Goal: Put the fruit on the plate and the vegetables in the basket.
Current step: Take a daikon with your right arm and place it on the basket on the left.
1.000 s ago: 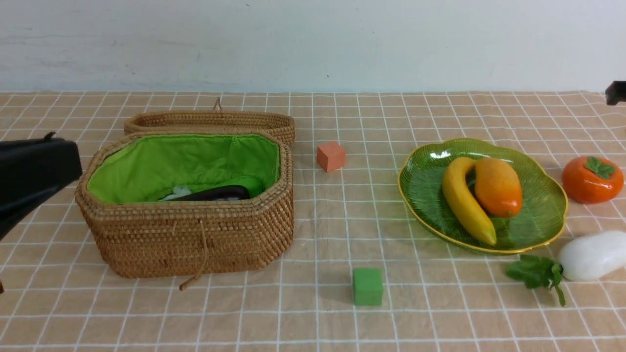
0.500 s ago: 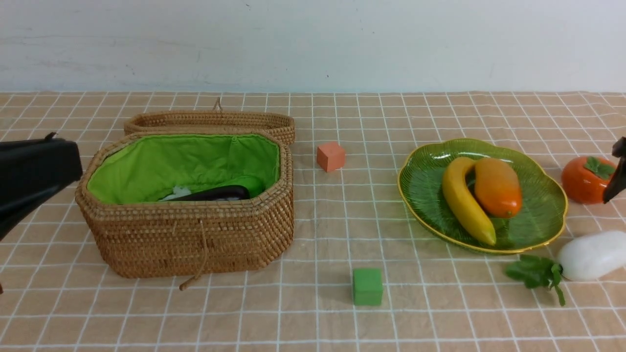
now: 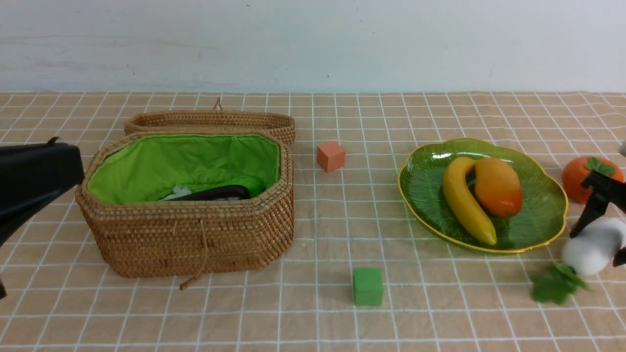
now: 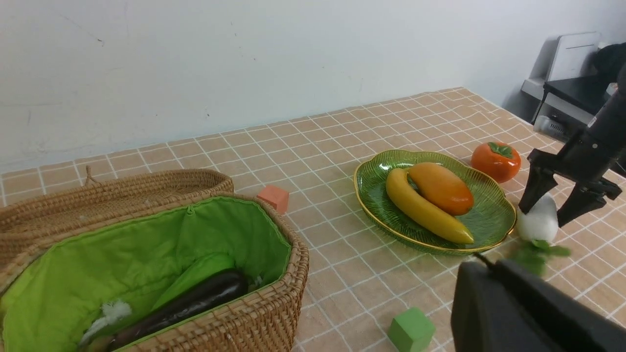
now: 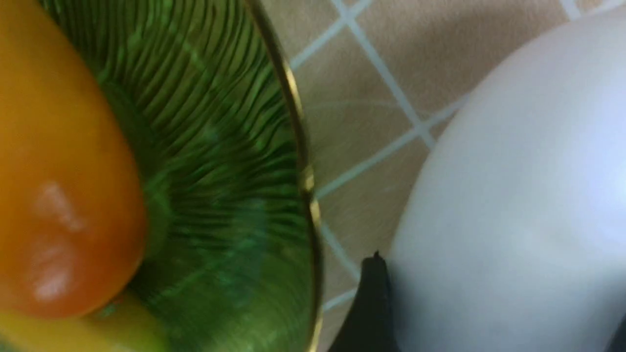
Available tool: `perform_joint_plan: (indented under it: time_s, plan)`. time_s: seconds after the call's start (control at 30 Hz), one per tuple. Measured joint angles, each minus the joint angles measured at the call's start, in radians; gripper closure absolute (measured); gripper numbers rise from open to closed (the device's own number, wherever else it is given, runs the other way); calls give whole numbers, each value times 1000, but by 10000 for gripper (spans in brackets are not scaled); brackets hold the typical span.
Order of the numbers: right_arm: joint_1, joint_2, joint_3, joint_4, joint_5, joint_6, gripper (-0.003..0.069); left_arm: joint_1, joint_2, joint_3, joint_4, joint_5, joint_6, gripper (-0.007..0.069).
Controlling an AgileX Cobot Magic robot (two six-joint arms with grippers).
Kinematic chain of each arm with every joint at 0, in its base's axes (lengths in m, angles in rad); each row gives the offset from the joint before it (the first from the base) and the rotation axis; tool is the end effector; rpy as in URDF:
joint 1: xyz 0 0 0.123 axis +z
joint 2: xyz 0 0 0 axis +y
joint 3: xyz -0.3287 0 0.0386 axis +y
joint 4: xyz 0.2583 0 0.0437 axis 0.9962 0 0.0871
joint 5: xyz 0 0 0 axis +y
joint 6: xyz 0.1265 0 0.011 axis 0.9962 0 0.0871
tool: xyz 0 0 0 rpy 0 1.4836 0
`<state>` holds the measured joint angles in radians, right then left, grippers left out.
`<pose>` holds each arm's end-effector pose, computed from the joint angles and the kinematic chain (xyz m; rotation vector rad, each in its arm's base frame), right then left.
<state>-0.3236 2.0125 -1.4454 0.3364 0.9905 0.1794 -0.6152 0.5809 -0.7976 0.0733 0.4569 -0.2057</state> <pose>0.4209 -0.1042 0.1807 0.9900 2.8234 0.4253 0.0960 -0.0628 0.4146 0.3887 1.7080 -0.5280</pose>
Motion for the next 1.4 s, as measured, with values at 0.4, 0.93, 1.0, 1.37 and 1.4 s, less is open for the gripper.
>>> perform_joint_plan:
  time_s: [0.4,0.93,1.0,1.37,1.4]
  plan:
    - [-3,28,6,-69,-6,-62,160,0,2,0,-1,12,0,624]
    - [461,-329,-199,133,40,-411,161,0,6,0,0,67,0,624]
    - [593,-304,-294,206,-24,-575,161,0,11,0,0,74,0,624]
    - [986,94,-687,293,-315,-1143,161,0,16,0,0,69,-2,620]
    - [996,133,-701,283,-350,-1161,161,0,16,0,0,69,-2,620]
